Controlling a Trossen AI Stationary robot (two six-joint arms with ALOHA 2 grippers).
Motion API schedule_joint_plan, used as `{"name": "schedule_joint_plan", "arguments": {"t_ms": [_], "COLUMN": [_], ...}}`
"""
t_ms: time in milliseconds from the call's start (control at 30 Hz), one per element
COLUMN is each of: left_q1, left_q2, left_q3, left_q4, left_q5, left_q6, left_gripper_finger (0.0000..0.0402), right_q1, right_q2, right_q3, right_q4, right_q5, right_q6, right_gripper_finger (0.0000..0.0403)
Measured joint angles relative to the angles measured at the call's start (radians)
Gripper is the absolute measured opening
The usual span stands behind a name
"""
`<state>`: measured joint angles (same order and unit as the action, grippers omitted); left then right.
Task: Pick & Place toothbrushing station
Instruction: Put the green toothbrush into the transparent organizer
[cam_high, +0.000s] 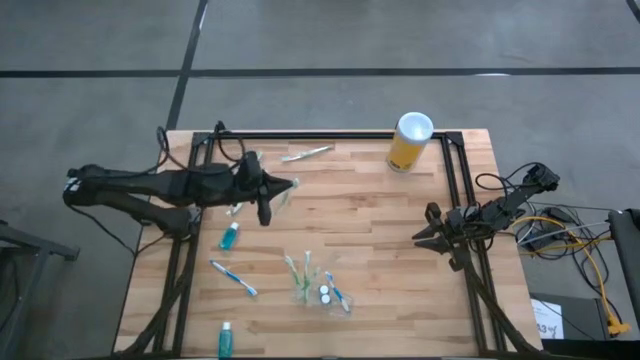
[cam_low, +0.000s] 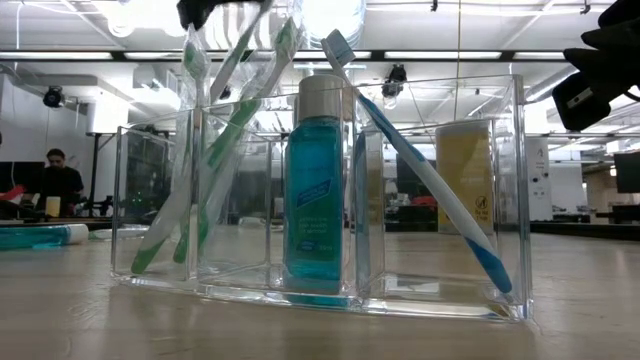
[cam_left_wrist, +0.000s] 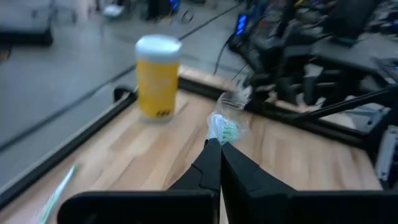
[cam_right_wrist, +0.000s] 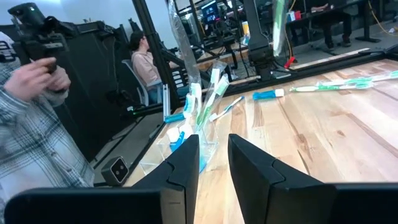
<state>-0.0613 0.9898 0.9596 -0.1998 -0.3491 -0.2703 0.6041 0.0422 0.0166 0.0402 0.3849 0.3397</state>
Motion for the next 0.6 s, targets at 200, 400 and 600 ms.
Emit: {"name": "schedule_joint_plan", "arguments": {"t_ms": [200, 400, 600], "left_q1": [-0.109, -0.213, -0.334], "left_q2": [-0.008, -0.007, 0.012], "left_q3": [0.000, -0.029, -0.031], "left_q4": [0.107, 0.220, 0.294], "left_q5": [-0.033, -0.112, -0.285], "left_q6": [0.126, 0.143, 0.141], "left_gripper_finger": [0.0002, 0.0002, 0.0001], "right_q1": [0.000, 0.000, 0.000], "right_q2": [0.000, 0.000, 0.000], "right_q3": [0.000, 0.000, 0.000], "right_q4": [0.000, 0.000, 0.000], "right_q5": [0.000, 0.000, 0.000], "right_q6": [0.000, 0.000, 0.000], "right_gripper_finger": [0.0070, 0.0070, 0.0079]}}
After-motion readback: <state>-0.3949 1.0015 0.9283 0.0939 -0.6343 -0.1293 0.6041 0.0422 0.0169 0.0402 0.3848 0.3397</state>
